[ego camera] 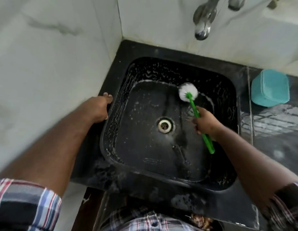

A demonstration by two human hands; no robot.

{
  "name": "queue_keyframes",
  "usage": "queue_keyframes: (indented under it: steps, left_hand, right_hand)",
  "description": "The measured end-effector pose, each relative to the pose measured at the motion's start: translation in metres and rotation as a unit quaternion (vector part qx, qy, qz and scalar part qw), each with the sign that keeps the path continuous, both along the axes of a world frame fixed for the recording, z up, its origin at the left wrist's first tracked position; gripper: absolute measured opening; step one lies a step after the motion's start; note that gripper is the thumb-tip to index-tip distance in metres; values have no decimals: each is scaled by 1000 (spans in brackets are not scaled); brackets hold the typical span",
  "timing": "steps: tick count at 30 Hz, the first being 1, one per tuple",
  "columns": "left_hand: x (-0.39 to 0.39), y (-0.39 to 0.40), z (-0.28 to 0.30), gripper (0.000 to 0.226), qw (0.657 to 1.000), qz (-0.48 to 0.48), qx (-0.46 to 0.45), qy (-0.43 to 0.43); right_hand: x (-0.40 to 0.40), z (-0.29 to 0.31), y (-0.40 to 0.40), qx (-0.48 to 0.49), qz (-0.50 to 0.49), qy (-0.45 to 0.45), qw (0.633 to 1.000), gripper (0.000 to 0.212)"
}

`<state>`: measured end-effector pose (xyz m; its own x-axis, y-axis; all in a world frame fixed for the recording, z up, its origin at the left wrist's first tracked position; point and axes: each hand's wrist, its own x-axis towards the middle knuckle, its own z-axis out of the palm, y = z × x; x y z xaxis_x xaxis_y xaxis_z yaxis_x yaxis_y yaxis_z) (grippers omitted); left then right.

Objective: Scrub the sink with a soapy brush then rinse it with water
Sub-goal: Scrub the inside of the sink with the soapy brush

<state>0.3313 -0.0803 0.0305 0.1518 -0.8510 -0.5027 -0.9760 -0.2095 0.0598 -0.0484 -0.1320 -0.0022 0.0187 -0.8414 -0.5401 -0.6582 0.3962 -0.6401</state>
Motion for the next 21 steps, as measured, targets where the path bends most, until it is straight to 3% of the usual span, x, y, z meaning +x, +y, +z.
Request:
queue_keyframes:
  steps: [2,4,6,8,11,14,16,17,19,21]
  left_hand:
    - [-1,1,1,91,1000,-12,1,-5]
    - [-3,2,3,87,1000,-21,9,-14]
    - [-6,0,8,76,1000,-14,13,-17]
    - [-7,-8,15,54,999,16,-16,-22]
    - [-11,-25,20,35,997,23,-77,-4]
    - [-18,-45,7,51,994,-59,-91,-10]
    - [-22,-55,3,66,994,-76,-74,-31]
    - [-21,-61,0,72,993,-91,-62,-47]
    - [-19,-71,0,87,989,-120,-31,-86]
    - [-14,-81,2,106,988,-123,11,-90]
  right_hand:
    - [-6,-7,16,9,-112,-68,991,43]
    - [-7,-12,43,47,-232,-151,960,13]
    - [-7,-15,73,74,-295,-181,935,22]
    - [-5,-22,89,54,-312,-150,937,34]
    - [18,-37,78,16,-267,-15,963,37]
    - [77,-48,54,27,-50,75,996,40]
    - [113,-44,50,18,102,80,991,45]
    - [116,-36,51,9,131,84,988,47]
    - [81,-27,56,12,87,112,990,46]
    - [23,-22,63,54,-76,125,988,45]
